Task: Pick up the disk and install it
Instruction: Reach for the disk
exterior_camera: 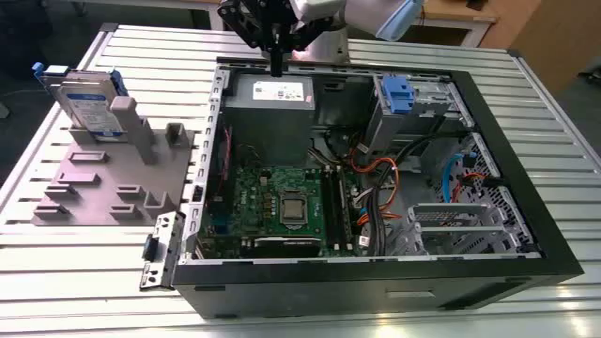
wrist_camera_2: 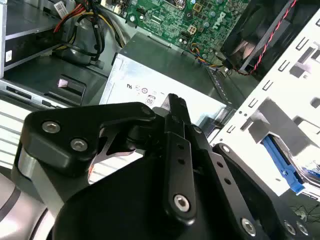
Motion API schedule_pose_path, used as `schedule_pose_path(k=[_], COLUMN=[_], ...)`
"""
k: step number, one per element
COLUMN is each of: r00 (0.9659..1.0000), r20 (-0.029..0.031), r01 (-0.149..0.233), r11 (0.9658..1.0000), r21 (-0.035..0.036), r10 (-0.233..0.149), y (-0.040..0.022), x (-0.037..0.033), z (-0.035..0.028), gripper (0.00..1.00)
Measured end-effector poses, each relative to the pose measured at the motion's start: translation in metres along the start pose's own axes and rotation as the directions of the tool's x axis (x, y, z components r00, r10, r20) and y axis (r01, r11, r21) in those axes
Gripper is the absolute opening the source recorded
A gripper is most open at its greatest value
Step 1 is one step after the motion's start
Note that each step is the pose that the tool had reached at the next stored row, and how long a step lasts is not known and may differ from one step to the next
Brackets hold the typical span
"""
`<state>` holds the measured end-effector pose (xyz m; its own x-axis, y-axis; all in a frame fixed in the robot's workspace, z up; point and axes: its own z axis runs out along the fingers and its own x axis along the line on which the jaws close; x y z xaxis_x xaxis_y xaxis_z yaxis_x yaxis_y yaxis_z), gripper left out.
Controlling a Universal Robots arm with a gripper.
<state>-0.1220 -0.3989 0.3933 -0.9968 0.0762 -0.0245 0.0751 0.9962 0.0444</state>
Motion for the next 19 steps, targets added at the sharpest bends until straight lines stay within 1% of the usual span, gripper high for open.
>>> schedule_pose_path(k=[5, 11, 18, 19], r00=[1.0, 1.0, 1.0, 1.0], r20=[0.0, 0.0, 0.0, 0.0], r01=[0.0, 0.0, 0.0, 0.0], r11=[1.0, 1.0, 1.0, 1.0], r21=[0.0001, 0.0001, 0.0001, 0.0001], r10=[0.0, 0.0, 0.0, 0.0], y=[0.0, -0.0002, -0.0003, -0.0008], x=[0.0001, 0.0029, 0.0039, 0.0106], z=[0.0, -0.0001, -0.0001, -0.0003], gripper=[0.11, 0.11, 0.11, 0.11])
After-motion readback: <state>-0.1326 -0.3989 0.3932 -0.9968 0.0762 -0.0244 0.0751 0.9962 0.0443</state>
